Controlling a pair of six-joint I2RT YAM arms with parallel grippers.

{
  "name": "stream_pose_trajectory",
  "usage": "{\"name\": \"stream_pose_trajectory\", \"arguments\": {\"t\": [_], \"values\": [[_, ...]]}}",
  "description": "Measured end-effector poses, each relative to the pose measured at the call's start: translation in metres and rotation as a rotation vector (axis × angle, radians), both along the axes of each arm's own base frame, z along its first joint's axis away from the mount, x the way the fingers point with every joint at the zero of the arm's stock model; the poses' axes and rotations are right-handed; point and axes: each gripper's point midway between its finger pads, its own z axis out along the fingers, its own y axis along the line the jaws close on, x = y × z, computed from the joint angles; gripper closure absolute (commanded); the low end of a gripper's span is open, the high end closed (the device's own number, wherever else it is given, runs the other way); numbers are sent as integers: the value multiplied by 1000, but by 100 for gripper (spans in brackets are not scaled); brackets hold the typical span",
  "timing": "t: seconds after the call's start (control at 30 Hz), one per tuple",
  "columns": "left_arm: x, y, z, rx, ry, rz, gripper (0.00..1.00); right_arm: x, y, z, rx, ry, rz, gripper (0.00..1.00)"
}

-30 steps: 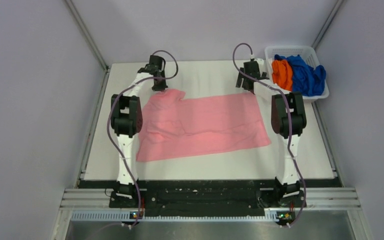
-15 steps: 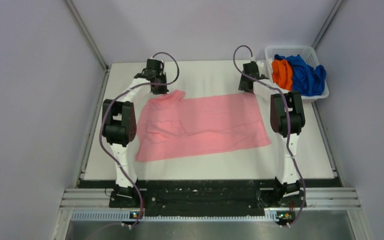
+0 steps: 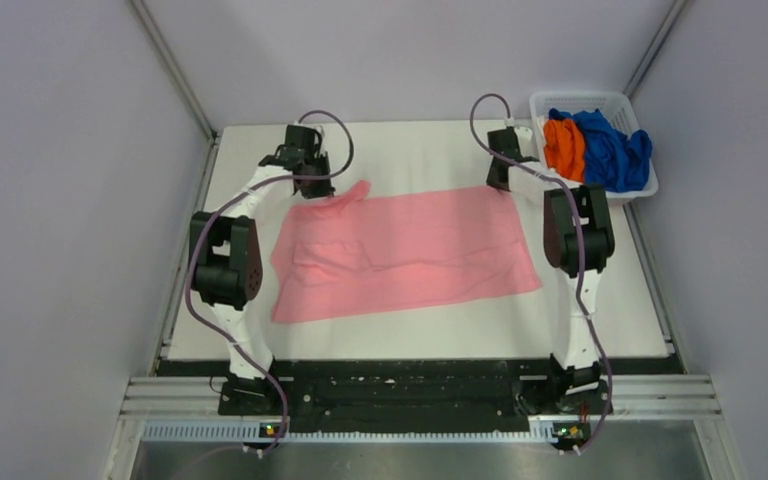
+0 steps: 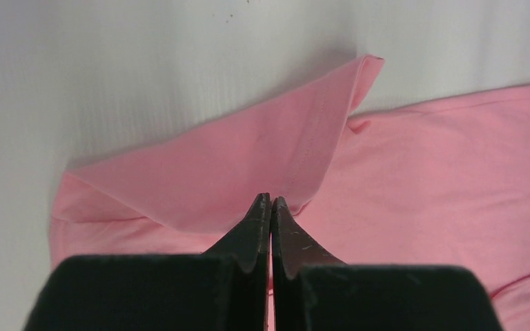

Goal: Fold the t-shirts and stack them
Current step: Grab the side of the flattened tshirt furthest away from the robot with both arms, then fold the other side of the tshirt into a rectangle

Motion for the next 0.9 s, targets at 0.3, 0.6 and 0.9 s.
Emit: {"name": "stream_pose_trajectory", "arguments": {"t": [0.3,0.6,0.9], "values": [[-21,3,8,-14,2,19,100,-32,-9,1,-12,-7,0,100],[-44,14,30,0,-46,50,100,-37,-10,28,-15,-88,24,100],[-80,21,46,-29,-79,90,100,-52,-12,53,-15,-127,46,100]]}}
